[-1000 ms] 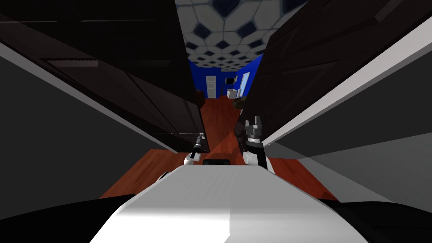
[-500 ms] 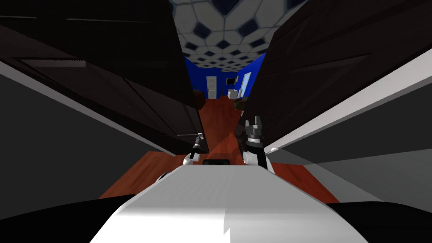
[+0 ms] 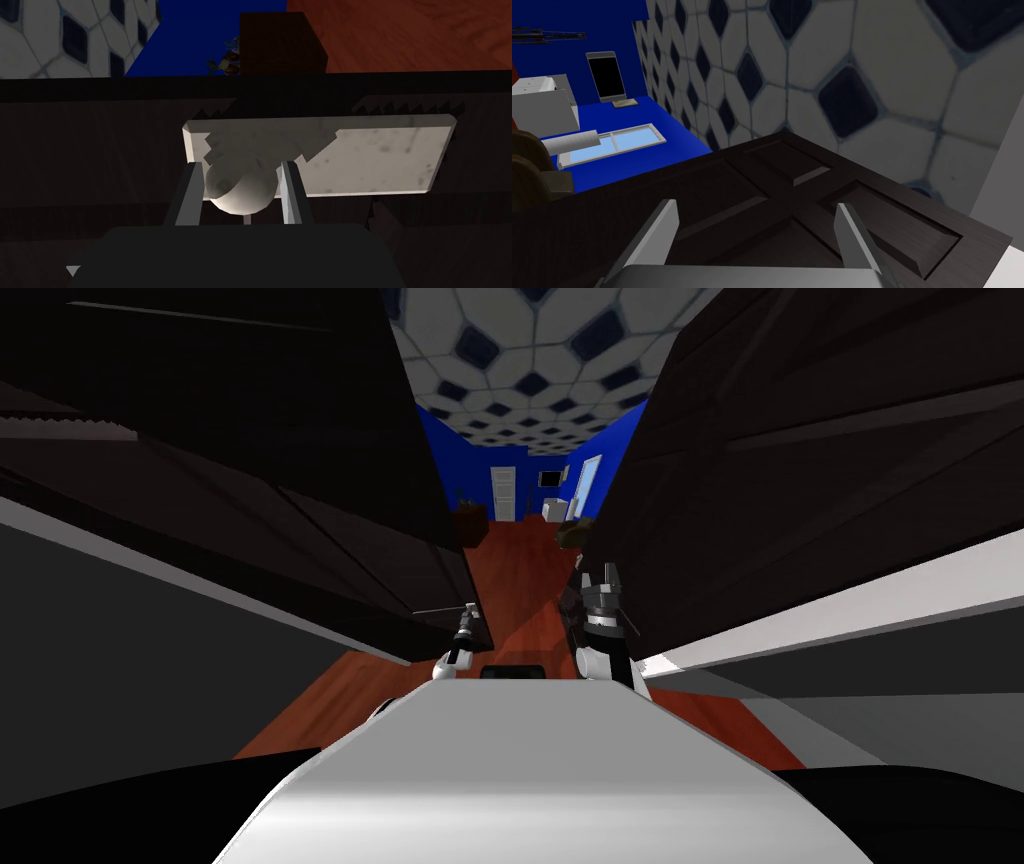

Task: Push the door open

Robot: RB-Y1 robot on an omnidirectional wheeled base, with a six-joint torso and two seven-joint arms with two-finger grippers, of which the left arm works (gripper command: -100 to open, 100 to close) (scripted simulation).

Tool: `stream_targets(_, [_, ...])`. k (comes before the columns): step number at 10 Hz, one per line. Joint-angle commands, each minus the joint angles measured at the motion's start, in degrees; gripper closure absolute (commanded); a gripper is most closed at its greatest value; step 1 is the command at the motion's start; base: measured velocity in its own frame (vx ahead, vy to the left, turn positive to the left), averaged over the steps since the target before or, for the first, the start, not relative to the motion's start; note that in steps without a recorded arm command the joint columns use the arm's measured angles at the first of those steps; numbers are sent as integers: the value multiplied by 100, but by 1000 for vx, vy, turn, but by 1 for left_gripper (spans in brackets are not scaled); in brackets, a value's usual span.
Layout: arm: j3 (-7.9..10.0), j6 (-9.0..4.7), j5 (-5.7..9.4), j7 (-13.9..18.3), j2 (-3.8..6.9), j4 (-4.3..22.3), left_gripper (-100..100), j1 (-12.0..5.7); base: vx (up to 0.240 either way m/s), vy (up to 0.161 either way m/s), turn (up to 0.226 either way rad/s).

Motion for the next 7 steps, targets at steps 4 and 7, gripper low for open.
stream_targets(4, [155, -34, 78, -16, 110, 90, 100, 6, 99, -29, 16])
stream_targets(7, [314, -43, 162, -70, 135, 46, 100, 9, 99, -31, 48])
